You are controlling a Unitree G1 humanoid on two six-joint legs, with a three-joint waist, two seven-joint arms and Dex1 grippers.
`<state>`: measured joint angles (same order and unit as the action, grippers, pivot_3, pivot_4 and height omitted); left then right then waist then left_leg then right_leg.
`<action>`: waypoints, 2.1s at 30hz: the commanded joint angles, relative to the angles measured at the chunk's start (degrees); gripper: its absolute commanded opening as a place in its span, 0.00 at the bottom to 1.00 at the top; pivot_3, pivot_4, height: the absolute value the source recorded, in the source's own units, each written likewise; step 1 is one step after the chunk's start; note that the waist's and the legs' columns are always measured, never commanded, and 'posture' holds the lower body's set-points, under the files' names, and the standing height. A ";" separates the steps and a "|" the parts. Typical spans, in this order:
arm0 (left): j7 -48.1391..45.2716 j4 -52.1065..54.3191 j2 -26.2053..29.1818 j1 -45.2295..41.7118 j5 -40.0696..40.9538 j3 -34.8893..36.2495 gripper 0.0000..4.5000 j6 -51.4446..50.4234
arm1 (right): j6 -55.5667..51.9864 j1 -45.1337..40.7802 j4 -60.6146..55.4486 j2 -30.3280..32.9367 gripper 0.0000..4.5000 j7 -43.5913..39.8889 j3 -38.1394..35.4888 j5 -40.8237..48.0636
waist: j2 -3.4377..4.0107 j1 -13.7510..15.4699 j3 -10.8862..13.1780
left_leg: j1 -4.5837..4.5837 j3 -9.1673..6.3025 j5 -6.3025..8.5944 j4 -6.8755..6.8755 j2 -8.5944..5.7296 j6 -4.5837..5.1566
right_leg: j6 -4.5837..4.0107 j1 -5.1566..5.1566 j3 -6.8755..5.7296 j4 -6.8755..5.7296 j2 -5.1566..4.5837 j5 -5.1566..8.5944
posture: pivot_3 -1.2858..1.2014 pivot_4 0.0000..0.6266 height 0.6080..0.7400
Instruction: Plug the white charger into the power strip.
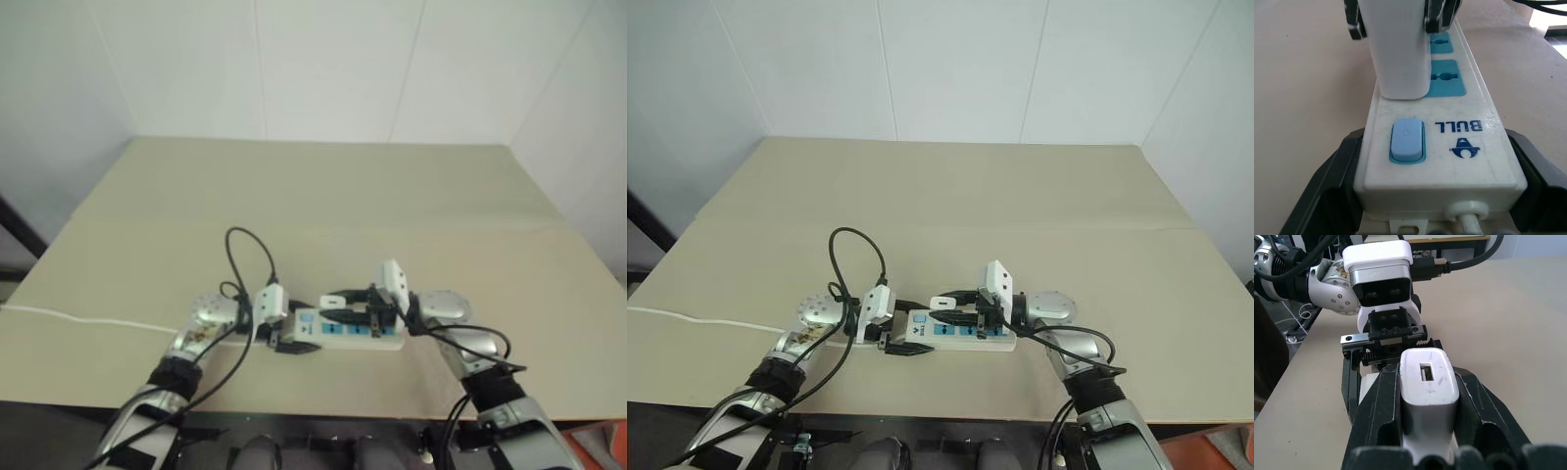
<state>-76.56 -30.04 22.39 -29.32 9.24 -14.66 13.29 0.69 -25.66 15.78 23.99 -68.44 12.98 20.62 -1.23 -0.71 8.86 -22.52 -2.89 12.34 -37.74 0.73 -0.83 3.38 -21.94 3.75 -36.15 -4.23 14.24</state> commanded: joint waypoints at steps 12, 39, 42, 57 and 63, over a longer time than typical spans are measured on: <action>-1.69 -0.99 3.52 1.85 -2.21 -0.92 0.74 -0.30 | -2.45 1.47 8.48 4.46 0.25 -0.03 2.60 -6.63 | -0.11 -0.18 -0.15 | 0.18 0.00 0.00 0.07 0.04 0.00 | -0.03 0.13 0.00 0.00 0.03 0.04 | 0.52 0.24 1.00; -1.34 -0.15 3.72 2.66 -2.06 -1.09 0.74 -0.47 | -1.91 3.22 5.46 3.77 0.77 -2.02 5.74 -7.38 | -0.67 -0.36 -1.09 | 0.72 -0.01 0.00 0.79 0.16 -0.01 | -0.27 0.35 -0.01 0.10 0.14 0.33 | 0.52 0.24 1.00; -1.22 0.08 3.60 2.68 -1.87 -1.13 0.74 -0.55 | -1.80 3.35 5.18 3.75 1.00 -2.26 5.89 -7.70 | -0.68 -0.38 -1.09 | 0.92 -0.02 0.01 0.84 0.27 -0.01 | -0.37 0.50 -0.02 0.09 0.26 0.39 | 0.52 0.24 1.00; -4.56 26.31 11.21 6.42 14.57 8.30 1.00 -18.90 | -3.52 4.45 -3.57 7.42 1.00 0.37 -1.23 -5.50 | -0.46 -0.02 -0.65 | 1.02 -0.05 0.02 0.98 0.35 -0.03 | -0.51 0.53 -0.02 0.10 0.30 0.49 | 0.52 0.24 1.00; -8.08 35.00 21.56 11.24 22.20 16.06 1.00 -24.96 | -9.81 8.46 -17.21 19.28 1.00 -0.52 -14.18 2.37 | -0.23 0.01 0.40 | -0.11 0.01 -0.02 0.90 0.02 -0.06 | -0.62 -0.48 -0.02 0.08 -0.12 0.28 | 0.52 0.24 1.00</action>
<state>-84.20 1.91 42.89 -18.29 29.34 -1.24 -10.99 -7.52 -17.38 3.91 41.46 -68.59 3.26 19.63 -1.46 -0.70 9.26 -22.77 -2.88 12.32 -36.84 0.76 -0.89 2.76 -22.56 3.73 -36.06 -4.34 14.51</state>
